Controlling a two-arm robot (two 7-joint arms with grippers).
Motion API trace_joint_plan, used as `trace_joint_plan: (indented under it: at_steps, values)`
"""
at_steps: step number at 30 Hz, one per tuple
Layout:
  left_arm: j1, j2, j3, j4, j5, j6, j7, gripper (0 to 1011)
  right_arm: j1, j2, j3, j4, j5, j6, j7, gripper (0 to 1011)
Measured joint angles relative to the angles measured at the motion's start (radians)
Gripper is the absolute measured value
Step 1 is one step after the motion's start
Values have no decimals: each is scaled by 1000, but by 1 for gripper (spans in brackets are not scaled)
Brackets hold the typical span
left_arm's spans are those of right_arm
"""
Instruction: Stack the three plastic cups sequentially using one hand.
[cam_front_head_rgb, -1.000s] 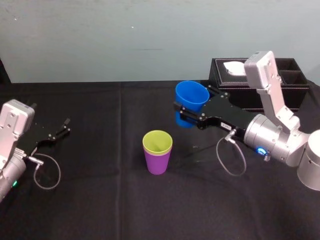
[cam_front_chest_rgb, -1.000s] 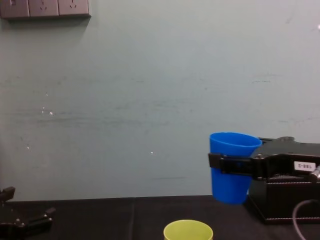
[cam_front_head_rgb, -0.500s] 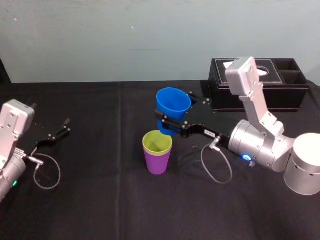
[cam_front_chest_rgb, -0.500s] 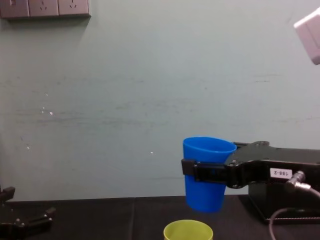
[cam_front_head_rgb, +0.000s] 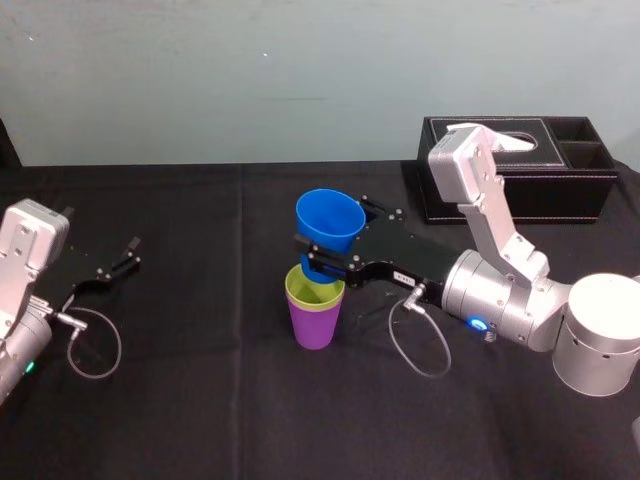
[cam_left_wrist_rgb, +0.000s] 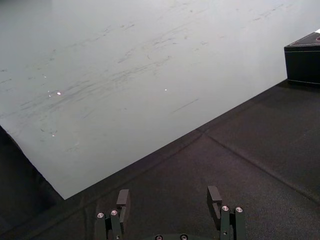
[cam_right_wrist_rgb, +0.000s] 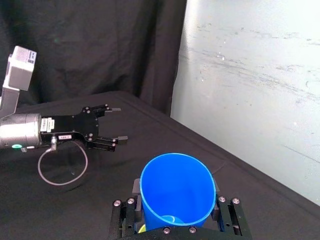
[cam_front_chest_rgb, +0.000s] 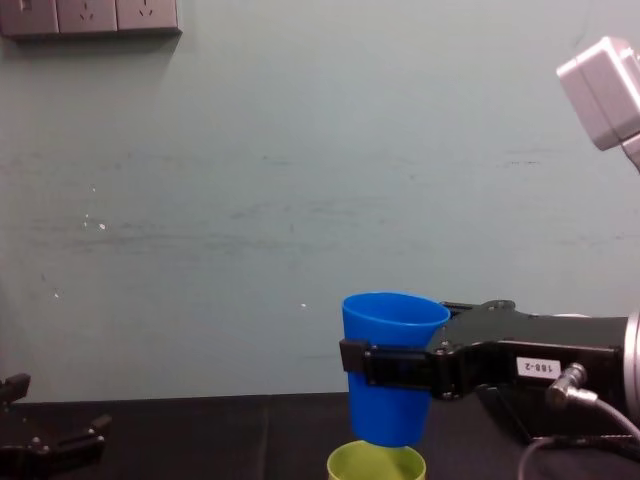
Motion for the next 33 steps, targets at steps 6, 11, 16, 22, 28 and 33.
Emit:
trace_joint_plan:
  at_steps: [6, 11, 16, 22, 28, 33]
  values:
    - [0, 0, 0, 0, 0, 0, 0, 1010, 3, -4, -8, 10, 0, 0, 1, 746]
    - [0, 0, 0, 0, 0, 0, 0, 1010, 3, -5, -15, 16, 0, 1, 1, 747]
    - [0, 0, 0, 0, 0, 0, 0, 1010, 3, -7, -21, 21, -2, 1, 2, 747]
    - [0, 0, 0, 0, 0, 0, 0, 1010, 5, -10, -26, 28, -4, 1, 3, 746]
    - [0, 0, 0, 0, 0, 0, 0, 1010, 5, -11, -29, 34, -5, 1, 4, 746]
    - [0, 0, 0, 0, 0, 0, 0, 1010, 6, -11, -31, 37, -6, 3, 5, 746]
